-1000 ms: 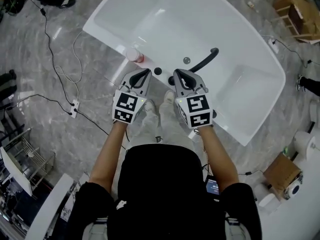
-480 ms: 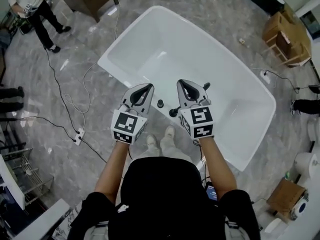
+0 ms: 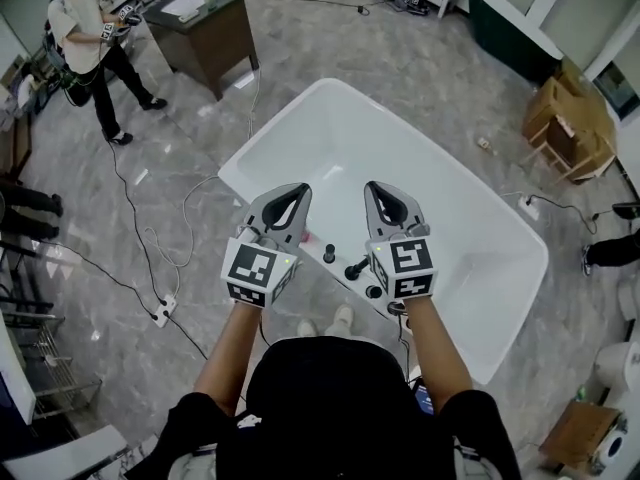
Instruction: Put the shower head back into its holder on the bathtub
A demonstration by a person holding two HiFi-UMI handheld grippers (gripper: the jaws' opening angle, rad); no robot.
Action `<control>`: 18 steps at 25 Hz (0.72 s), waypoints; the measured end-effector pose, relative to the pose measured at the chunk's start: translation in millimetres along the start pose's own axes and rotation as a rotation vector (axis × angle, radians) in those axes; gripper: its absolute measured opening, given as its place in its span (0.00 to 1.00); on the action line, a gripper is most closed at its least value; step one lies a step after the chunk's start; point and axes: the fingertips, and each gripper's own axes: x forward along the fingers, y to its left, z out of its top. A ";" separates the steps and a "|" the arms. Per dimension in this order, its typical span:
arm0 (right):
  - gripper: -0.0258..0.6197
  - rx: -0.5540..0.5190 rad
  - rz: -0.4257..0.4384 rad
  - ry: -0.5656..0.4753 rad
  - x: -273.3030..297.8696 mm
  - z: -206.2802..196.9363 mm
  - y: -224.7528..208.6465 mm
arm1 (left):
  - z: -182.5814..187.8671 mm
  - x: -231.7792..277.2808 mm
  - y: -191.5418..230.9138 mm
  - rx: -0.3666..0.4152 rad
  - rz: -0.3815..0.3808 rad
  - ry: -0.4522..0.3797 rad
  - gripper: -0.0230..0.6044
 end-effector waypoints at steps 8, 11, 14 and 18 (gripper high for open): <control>0.07 -0.036 -0.011 -0.093 -23.4 48.8 -4.8 | 40.9 -17.4 -0.6 0.032 0.026 -0.057 0.06; 0.07 -0.044 -0.012 -0.128 -31.0 64.9 -5.7 | 54.7 -19.3 -4.7 0.042 0.027 -0.082 0.06; 0.07 -0.051 -0.011 -0.156 -38.8 74.1 -4.9 | 64.5 -21.4 -10.9 0.053 0.027 -0.106 0.06; 0.07 -0.056 -0.013 -0.170 -45.6 79.7 -6.1 | 72.0 -22.7 -18.1 0.058 0.027 -0.122 0.06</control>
